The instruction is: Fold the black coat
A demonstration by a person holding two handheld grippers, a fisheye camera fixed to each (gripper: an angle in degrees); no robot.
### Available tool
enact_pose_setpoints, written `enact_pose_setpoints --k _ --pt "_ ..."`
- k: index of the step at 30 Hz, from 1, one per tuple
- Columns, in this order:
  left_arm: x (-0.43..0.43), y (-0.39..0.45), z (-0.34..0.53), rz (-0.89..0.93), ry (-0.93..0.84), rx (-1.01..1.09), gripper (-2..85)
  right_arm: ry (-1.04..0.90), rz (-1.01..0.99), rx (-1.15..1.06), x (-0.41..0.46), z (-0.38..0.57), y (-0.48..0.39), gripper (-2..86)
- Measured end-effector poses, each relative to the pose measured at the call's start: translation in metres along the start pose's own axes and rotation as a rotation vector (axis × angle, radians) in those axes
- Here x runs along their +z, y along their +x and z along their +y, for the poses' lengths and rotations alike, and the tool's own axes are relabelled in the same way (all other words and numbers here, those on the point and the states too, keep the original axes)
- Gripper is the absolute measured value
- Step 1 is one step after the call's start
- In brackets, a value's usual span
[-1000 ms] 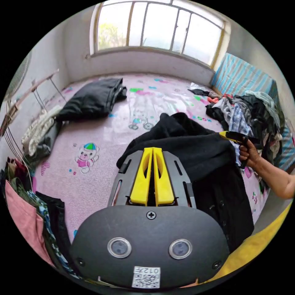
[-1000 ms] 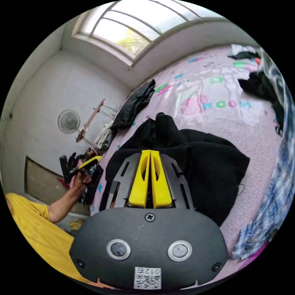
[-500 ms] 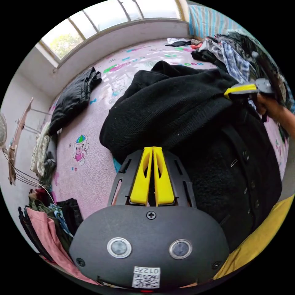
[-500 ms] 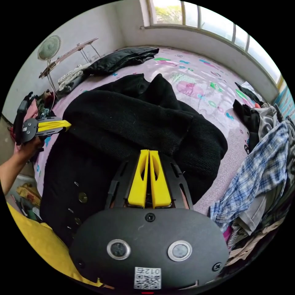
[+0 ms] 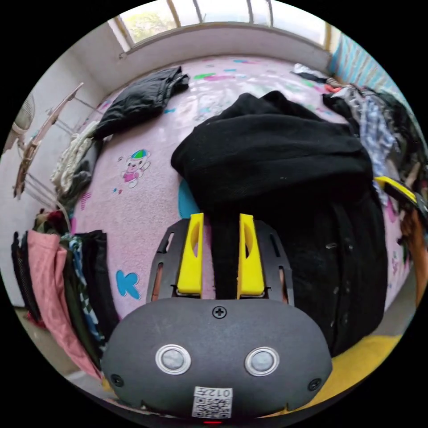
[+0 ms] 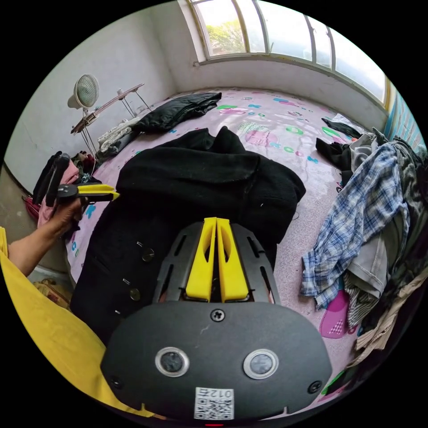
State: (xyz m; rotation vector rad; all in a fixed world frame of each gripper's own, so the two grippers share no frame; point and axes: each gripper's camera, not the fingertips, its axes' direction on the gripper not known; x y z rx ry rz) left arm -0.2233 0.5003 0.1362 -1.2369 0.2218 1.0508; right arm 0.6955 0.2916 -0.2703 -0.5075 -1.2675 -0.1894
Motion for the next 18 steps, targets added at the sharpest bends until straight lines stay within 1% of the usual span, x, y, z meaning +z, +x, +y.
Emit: enact_pose_setpoints --k 1,2,3,6,9,11,14,16,18 --pt "0.008 0.003 -0.004 -0.089 -0.037 -0.046 9.4 0.001 0.002 0.017 0.000 0.003 -0.001 0.0" --pt "0.013 0.003 -0.006 -0.132 -0.040 -0.084 9.6 0.002 0.003 0.025 0.000 0.004 -0.001 0.0" --pt "0.014 0.003 -0.006 -0.134 -0.041 -0.103 9.5 0.004 0.003 0.041 -0.001 0.007 0.000 0.0" --pt "0.022 -0.006 -0.008 -0.066 -0.042 -0.142 7.3 -0.025 0.012 0.059 0.003 0.017 0.003 0.0" --pt "0.028 -0.033 -0.004 0.062 -0.051 -0.225 4.9 -0.082 0.096 0.067 0.013 0.030 0.008 0.0" --pt "0.040 -0.060 0.004 0.155 -0.069 -0.300 3.6 -0.106 0.112 0.083 0.020 0.038 0.013 0.0" --pt "0.057 -0.079 0.011 0.210 -0.085 -0.358 2.5 -0.141 0.116 0.107 0.029 0.052 0.017 0.0" --pt "0.064 -0.079 0.011 0.204 -0.092 -0.365 2.1 -0.170 0.118 0.125 0.039 0.062 0.018 -0.1" --pt "0.069 -0.080 0.013 0.209 -0.097 -0.381 1.9 -0.161 0.091 0.162 0.038 0.067 0.021 -0.1"
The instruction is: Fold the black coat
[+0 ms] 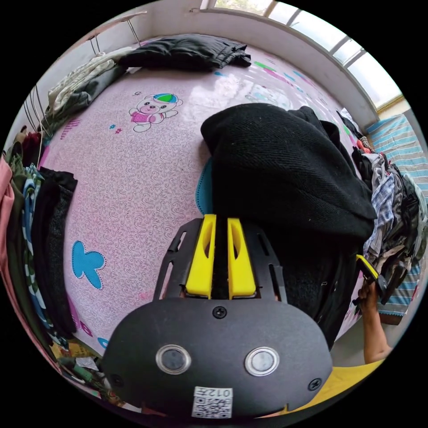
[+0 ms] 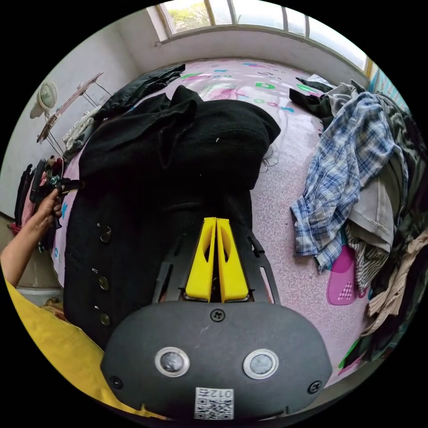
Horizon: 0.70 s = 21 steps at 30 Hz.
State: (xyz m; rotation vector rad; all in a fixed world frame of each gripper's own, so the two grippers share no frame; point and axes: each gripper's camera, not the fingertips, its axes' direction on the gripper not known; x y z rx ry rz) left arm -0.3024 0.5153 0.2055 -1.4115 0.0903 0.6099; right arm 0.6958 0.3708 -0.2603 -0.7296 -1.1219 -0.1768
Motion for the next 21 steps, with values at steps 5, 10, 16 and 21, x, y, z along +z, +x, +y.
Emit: enact_pose_setpoints --k 5,10,16,21 --pt "-0.006 -0.020 0.012 0.101 0.016 0.010 1.4 0.063 -0.011 0.029 -0.019 0.009 0.000 -0.1" --pt "-0.053 -0.012 0.055 -0.023 0.229 0.006 0.7 0.211 -0.028 0.004 -0.048 0.011 -0.010 0.0" --pt "-0.044 0.045 0.049 -0.127 0.281 0.277 0.4 0.261 0.024 -0.028 -0.038 -0.027 -0.020 -0.1" --pt "0.012 0.033 0.024 -0.151 0.116 0.280 0.4 0.109 0.098 -0.073 0.012 -0.047 -0.017 -0.2"
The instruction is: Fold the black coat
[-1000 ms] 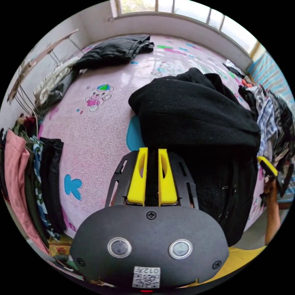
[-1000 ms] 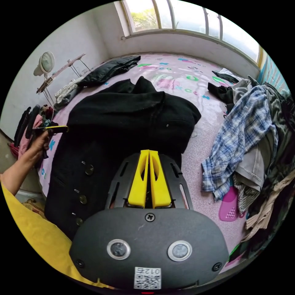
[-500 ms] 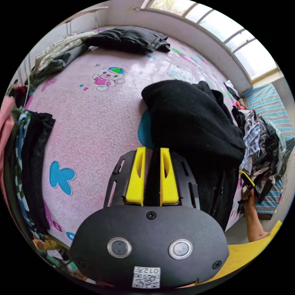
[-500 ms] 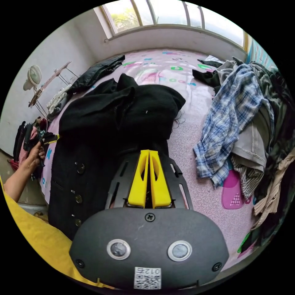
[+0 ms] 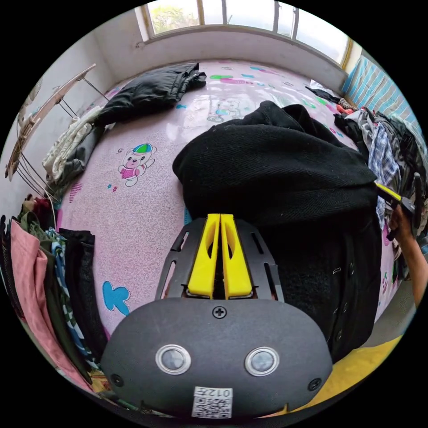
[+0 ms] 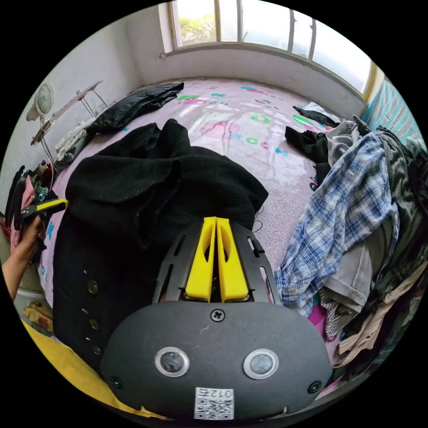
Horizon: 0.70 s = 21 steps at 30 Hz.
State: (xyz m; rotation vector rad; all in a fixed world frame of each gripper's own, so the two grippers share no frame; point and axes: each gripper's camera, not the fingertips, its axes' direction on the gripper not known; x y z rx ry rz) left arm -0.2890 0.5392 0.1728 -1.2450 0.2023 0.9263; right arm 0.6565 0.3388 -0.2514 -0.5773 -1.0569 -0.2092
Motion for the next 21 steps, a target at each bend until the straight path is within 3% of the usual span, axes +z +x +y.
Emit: enact_pose_setpoints --k 7,12,21 --pt "0.026 0.000 0.001 -0.030 -0.019 0.024 0.4 -0.094 -0.023 0.067 0.026 -0.011 -0.002 -0.1" --pt "0.018 -0.025 0.017 0.130 -0.001 -0.023 0.5 -0.040 -0.131 0.140 -0.003 0.006 0.007 -0.1" --pt "-0.017 -0.006 0.144 0.143 -0.088 0.117 0.4 -0.132 -0.242 -0.121 -0.061 0.147 -0.068 -0.1"
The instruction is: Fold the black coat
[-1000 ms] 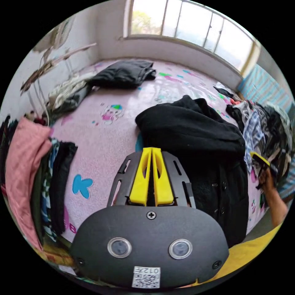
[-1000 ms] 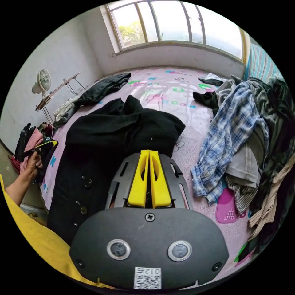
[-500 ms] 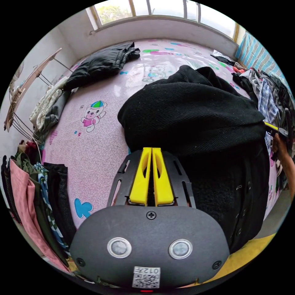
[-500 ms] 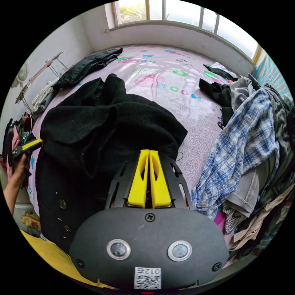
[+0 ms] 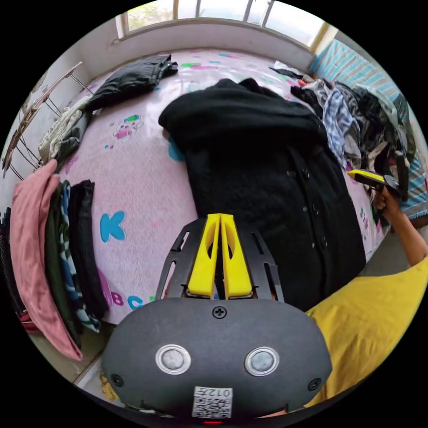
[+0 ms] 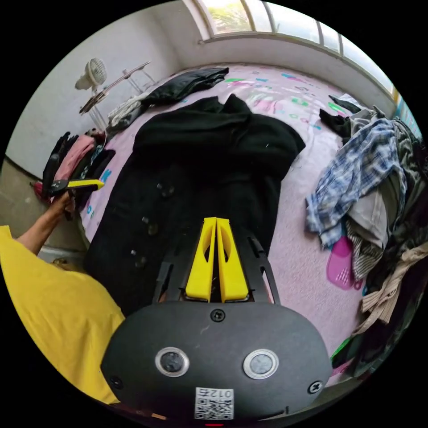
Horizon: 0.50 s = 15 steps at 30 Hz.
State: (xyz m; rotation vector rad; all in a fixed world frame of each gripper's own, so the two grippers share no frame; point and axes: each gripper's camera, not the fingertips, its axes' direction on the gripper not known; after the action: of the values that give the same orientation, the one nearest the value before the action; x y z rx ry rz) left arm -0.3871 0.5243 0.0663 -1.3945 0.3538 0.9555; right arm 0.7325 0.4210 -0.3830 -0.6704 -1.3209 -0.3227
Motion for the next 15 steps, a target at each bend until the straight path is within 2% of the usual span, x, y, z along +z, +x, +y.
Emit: enact_pose_setpoints --k 5,7,9,15 --pt "0.040 0.013 0.037 -0.022 -0.096 -0.009 0.2 -0.100 0.028 -0.026 0.027 0.048 -0.030 -0.1" --pt "0.062 0.009 0.042 -0.060 -0.167 -0.034 0.1 -0.172 0.112 -0.039 0.048 0.056 -0.033 -0.1" --pt "0.073 0.002 0.047 -0.038 -0.140 -0.065 0.0 -0.246 0.166 -0.051 0.067 0.059 -0.031 -0.1" --pt "0.075 -0.006 0.057 -0.043 -0.118 -0.110 0.1 -0.214 0.177 -0.010 0.077 0.065 -0.030 -0.1"
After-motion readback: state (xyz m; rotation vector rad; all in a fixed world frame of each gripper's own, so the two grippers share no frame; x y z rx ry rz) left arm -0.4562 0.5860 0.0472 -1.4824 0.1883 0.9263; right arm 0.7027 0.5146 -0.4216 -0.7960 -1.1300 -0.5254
